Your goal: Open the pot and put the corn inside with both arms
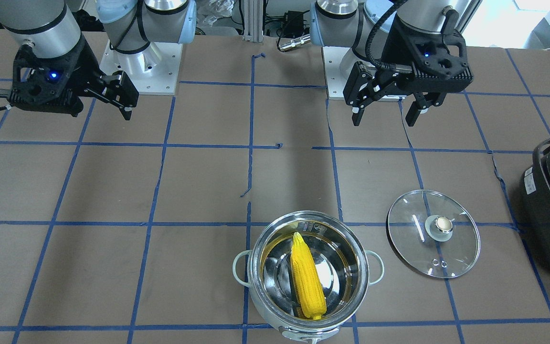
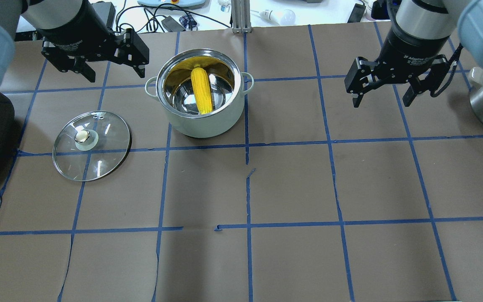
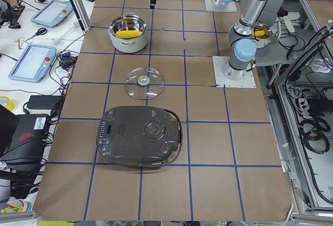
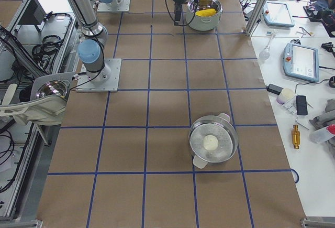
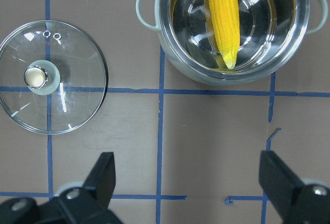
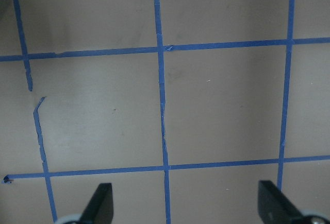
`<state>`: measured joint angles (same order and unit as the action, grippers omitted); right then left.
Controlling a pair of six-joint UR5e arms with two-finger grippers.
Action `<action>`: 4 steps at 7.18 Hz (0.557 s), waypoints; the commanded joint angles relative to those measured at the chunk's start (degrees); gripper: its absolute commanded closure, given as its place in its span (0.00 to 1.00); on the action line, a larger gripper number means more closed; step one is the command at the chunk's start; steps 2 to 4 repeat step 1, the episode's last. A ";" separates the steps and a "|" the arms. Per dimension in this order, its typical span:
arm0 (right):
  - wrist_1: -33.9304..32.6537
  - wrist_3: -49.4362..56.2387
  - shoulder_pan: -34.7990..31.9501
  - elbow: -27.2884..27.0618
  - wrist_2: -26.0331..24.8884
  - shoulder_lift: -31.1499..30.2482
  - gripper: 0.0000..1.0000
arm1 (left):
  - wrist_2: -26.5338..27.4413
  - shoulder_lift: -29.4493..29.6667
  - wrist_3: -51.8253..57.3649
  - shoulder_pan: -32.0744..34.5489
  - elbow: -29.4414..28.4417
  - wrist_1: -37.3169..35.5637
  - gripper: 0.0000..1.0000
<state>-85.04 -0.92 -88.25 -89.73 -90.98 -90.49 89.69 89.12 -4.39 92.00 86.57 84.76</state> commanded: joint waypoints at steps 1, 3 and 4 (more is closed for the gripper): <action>-0.13 -0.48 0.00 -0.09 0.36 -0.04 0.00 | -0.13 0.09 0.25 -0.68 -0.70 0.23 0.00; -0.13 -0.48 0.00 -0.09 0.36 -0.04 0.00 | -0.13 0.09 0.25 -0.68 -0.70 0.23 0.00; -0.13 -0.48 0.00 -0.09 0.36 -0.04 0.00 | -0.13 0.09 0.25 -0.68 -0.70 0.23 0.00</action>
